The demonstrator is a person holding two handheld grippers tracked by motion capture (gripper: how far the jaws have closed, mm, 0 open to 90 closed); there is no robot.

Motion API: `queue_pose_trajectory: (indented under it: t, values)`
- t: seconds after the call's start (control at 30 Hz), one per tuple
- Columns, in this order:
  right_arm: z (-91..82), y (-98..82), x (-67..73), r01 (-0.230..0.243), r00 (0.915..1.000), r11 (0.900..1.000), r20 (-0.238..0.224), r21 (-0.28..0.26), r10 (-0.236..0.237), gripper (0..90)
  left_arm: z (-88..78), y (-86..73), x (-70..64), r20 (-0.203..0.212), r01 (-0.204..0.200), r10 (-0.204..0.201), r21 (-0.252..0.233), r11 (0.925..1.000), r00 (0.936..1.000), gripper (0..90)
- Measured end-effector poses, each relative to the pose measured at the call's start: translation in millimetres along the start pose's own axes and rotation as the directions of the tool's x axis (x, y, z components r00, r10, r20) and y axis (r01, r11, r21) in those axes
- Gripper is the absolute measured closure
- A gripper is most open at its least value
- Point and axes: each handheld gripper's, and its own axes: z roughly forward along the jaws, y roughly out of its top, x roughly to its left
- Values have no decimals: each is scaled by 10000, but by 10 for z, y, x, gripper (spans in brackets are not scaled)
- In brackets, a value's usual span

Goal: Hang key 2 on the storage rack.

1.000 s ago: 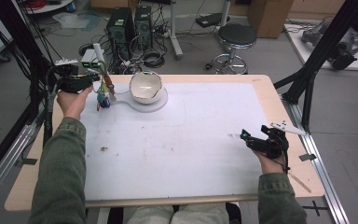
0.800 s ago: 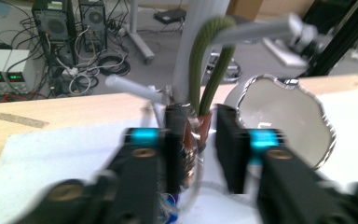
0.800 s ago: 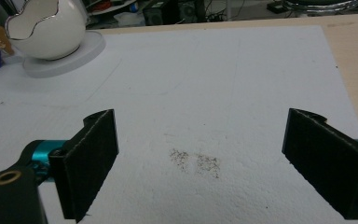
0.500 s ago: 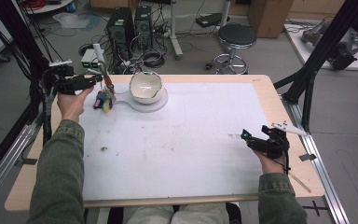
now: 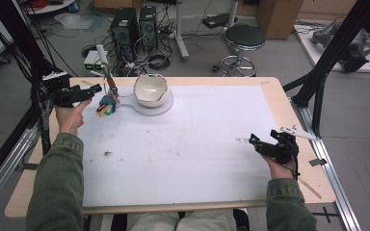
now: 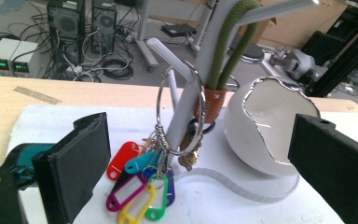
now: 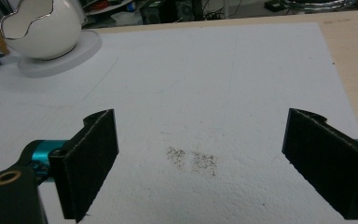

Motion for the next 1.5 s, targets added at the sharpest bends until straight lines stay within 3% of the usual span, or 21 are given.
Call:
queue_pose_trajectory:
  t: [0.5,0.6,0.87,1.07,1.2,1.5]
  values:
    - [1,-10,0,120,9999,9999,55,-23,-120,96,-183,-182,-127,249,-436,440,-182,9989,9987,61]
    - [8,-14,2,223,9997,9997,76,-21,-223,96,-213,-233,-163,89,-774,774,-24,9970,9970,61]
    - [12,-24,11,233,9997,9997,113,46,-234,96,-332,-338,-207,11,-1009,1009,-3,9949,9949,61]
    - [14,-25,11,309,9994,9995,126,21,-309,96,-438,-440,-225,16,-930,931,-267,9953,9957,61]
    - [14,-27,12,314,9994,9995,137,41,-315,96,-498,-527,-247,-98,-1092,1090,-227,9938,9940,62]
    - [35,-40,18,372,9992,9993,163,106,-374,96,-568,-713,-231,-133,-914,912,-131,9957,9957,61]
